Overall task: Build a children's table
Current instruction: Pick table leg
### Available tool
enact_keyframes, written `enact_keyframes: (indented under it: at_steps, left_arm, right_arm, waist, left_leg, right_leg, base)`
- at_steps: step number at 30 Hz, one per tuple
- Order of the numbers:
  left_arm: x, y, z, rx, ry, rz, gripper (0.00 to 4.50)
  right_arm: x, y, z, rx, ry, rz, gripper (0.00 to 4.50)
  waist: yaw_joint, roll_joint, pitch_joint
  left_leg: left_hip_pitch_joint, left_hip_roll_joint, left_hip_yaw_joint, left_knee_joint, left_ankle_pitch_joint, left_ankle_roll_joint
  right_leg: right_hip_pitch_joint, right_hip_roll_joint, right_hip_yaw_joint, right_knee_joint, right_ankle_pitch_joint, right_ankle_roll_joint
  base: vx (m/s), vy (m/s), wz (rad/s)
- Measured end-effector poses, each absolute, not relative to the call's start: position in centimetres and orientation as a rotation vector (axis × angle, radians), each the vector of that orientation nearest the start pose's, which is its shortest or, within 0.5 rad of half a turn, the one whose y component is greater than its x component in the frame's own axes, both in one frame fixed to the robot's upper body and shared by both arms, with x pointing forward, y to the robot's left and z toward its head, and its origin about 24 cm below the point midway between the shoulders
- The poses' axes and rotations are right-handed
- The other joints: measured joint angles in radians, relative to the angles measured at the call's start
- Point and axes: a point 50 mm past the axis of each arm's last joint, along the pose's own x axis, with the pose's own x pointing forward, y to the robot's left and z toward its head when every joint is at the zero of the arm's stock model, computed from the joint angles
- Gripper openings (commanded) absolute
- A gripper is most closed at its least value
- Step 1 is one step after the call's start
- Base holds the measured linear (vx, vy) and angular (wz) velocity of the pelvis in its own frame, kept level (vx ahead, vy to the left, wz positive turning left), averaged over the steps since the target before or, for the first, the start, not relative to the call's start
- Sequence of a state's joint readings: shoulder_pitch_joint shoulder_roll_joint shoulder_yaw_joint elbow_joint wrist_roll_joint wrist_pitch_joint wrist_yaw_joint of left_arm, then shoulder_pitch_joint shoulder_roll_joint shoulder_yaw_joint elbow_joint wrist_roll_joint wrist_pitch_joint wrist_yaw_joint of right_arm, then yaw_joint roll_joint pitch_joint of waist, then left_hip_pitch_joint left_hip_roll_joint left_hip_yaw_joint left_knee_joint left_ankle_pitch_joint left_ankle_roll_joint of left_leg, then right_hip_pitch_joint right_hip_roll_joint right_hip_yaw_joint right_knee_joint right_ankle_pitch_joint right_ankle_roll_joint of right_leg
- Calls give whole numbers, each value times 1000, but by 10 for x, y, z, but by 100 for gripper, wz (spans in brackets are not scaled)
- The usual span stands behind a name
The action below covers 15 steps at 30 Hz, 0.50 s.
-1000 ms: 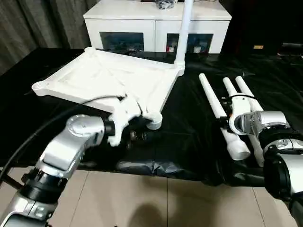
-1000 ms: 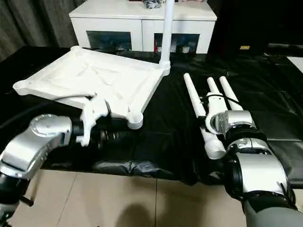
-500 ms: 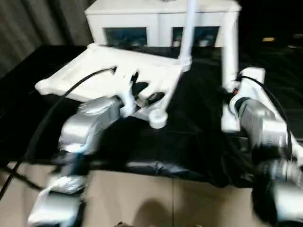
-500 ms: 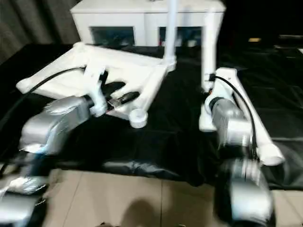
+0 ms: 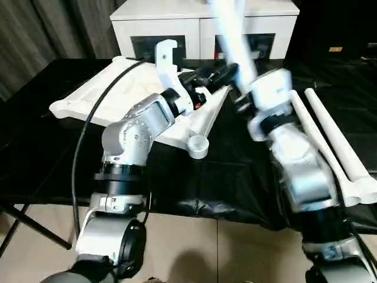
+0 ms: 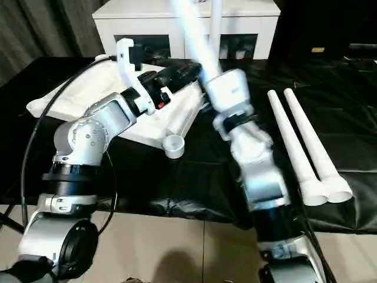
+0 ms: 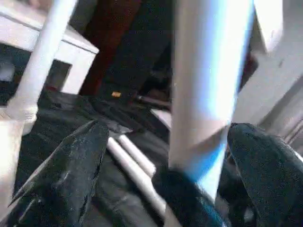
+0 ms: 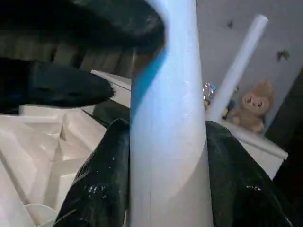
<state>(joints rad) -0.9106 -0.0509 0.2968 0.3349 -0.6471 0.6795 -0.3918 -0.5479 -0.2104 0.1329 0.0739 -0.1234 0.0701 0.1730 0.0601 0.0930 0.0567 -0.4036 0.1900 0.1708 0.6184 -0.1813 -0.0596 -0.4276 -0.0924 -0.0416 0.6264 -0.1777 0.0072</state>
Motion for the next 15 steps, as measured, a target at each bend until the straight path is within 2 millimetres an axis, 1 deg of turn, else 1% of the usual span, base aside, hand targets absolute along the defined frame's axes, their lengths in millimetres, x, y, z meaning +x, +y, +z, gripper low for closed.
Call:
enact_keyframes:
  at_steps: [3, 6, 8, 12, 13, 15]
  left_arm:
    - [371, 75, 218, -775, -19, -773, 450]
    - [374, 79, 218, -792, -26, -732, 450]
    - [375, 81, 216, -800, -18, -707, 422]
    - [376, 83, 215, -807, -7, -678, 410]
    - [377, 84, 215, -805, -2, -666, 383]
    - [377, 84, 214, -798, 8, -649, 375]
  right_arm:
    - [328, -98, 167, -463, -393, 395, 175]
    - [325, -90, 164, -557, -417, 430, 175]
    - [325, -86, 160, -621, -418, 441, 175]
    - [329, -84, 149, -705, -385, 433, 175]
    - [330, -83, 147, -733, -379, 422, 175]
    - [334, -82, 147, -772, -373, 403, 175]
  waist:
    - [-1, 0, 0]
    - [-1, 0, 0]
    - [1, 0, 0]
    - [5, 0, 0]
    - [5, 0, 0]
    - [4, 0, 0]
  left_leg:
    - [0, 0, -1, 0, 0, 0]
    - [-1, 0, -1, 0, 1, 1]
    - [-1, 0, -1, 1, 2, 3]
    - [-3, 0, -1, 2, 2, 4]
    - [-3, 0, -1, 2, 2, 4]
    - [-3, 0, -1, 3, 2, 4]
  right_leg:
    - [0, 0, 0, -1, 0, 0]
    - [0, 0, 0, -2, 0, 0]
    - [1, 0, 0, -3, 0, 0]
    - [1, 0, -1, -4, 0, 0]
    - [1, 0, -1, -3, 0, 0]
    - [1, 0, 0, -3, 0, 0]
  base:
    - [0, 0, 0]
    - [0, 0, 0]
    - [0, 0, 0]
    - [0, 0, 0]
    - [0, 0, 0]
    - [0, 0, 0]
